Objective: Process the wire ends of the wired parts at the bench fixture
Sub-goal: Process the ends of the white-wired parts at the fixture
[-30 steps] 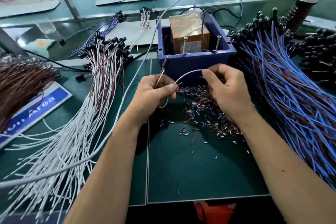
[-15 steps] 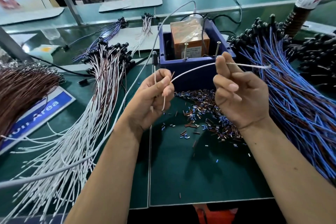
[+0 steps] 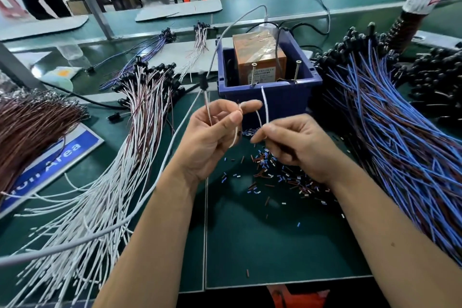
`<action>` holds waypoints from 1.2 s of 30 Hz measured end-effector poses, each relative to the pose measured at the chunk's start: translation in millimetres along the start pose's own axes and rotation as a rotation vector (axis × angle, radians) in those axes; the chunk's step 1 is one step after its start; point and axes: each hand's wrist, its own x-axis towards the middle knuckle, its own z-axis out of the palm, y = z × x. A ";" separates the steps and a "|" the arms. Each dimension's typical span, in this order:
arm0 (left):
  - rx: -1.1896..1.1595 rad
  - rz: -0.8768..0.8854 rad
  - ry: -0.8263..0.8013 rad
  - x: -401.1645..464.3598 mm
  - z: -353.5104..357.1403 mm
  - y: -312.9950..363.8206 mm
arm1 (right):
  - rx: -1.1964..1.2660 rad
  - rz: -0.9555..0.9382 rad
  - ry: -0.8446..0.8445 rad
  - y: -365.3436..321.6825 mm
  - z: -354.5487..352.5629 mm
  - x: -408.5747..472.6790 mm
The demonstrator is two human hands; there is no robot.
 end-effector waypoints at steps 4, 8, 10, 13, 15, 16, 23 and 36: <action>0.055 -0.055 0.029 0.4 14.5 -6.9 | -0.177 0.022 0.018 2.2 8.6 -0.1; 0.071 -0.031 0.153 1.7 19.6 -10.7 | -0.331 -0.043 0.058 1.9 10.5 -0.1; 0.079 -0.032 0.116 1.2 18.9 -10.9 | -0.411 -0.064 0.059 2.8 11.3 0.4; 0.123 -0.052 0.099 1.9 16.8 -12.3 | -0.502 -0.076 0.027 4.5 12.1 1.3; 0.129 -0.053 0.120 3.1 14.9 -13.4 | -0.462 -0.058 -0.003 3.8 10.2 0.9; 0.101 -0.055 0.126 3.5 13.8 -13.5 | -0.401 -0.044 -0.008 2.8 9.1 0.4; 0.074 -0.137 0.022 4.3 7.7 -11.8 | 0.107 -0.092 0.329 4.0 5.1 8.1; 0.079 -0.143 0.008 3.3 9.8 -12.9 | 0.116 -0.177 0.460 1.0 -1.8 7.1</action>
